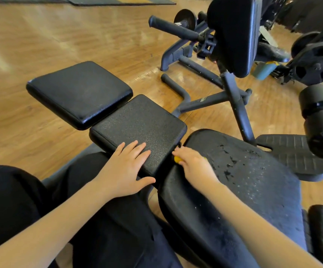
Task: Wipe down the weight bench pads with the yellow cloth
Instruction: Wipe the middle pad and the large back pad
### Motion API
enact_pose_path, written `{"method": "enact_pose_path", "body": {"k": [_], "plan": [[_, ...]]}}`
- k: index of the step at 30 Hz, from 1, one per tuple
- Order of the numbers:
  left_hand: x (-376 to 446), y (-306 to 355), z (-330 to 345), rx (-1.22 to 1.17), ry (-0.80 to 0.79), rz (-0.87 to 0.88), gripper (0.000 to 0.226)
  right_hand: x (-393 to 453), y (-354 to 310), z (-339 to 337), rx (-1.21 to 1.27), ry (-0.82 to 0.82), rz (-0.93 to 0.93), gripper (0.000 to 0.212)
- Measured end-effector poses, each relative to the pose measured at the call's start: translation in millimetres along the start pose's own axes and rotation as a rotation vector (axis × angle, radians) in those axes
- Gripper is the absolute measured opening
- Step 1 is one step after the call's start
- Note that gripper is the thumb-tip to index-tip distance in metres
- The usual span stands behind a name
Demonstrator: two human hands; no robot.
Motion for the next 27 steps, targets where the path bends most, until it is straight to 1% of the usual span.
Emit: {"method": "enact_pose_path", "body": {"k": [4,6,8,10,12,14,16,19,24,27], "plan": [[0,-1,-2,-0.050,0.036,0.019,0.086,-38,-36,9,0.007,0.012,-0.181,0.032],[1,-2,0,-0.028,0.034,0.025,0.083,-52,-51,19,0.018,-0.028,-0.263,0.029],[1,-4,2,-0.047,0.008,0.040,0.088,-61,-57,26,0.052,-0.070,-0.318,0.032],[2,-5,0,-0.059,0.016,0.070,0.095,-63,-54,31,0.078,-0.142,-0.308,0.036],[2,-5,-4,-0.078,0.033,0.090,0.094,-61,-49,32,0.123,-0.209,-0.241,0.041],[1,-4,-6,-0.082,0.050,0.100,0.092,-59,-46,32,0.122,-0.210,-0.202,0.043],[0,-3,-7,-0.092,0.047,0.096,0.089,-58,-47,31,0.107,-0.186,-0.176,0.039],[-2,-1,-7,-0.082,0.023,0.083,0.076,-57,-48,27,0.104,-0.159,-0.151,0.034],[-7,4,-4,-0.022,-0.027,0.059,0.081,-78,-57,35,0.077,-0.194,-0.251,0.034],[-10,9,-2,0.015,-0.054,0.044,0.090,-89,-58,36,0.093,-0.206,-0.316,0.039]]}}
Point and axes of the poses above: each hand's wrist, its own x-axis towards the middle knuckle, its own z-axis out of the palm, y = z × x, the point moved 8 cm from there along x, towards the middle knuckle, and after that the axes turned 13 degrees about -y, right-handed, at the moved point
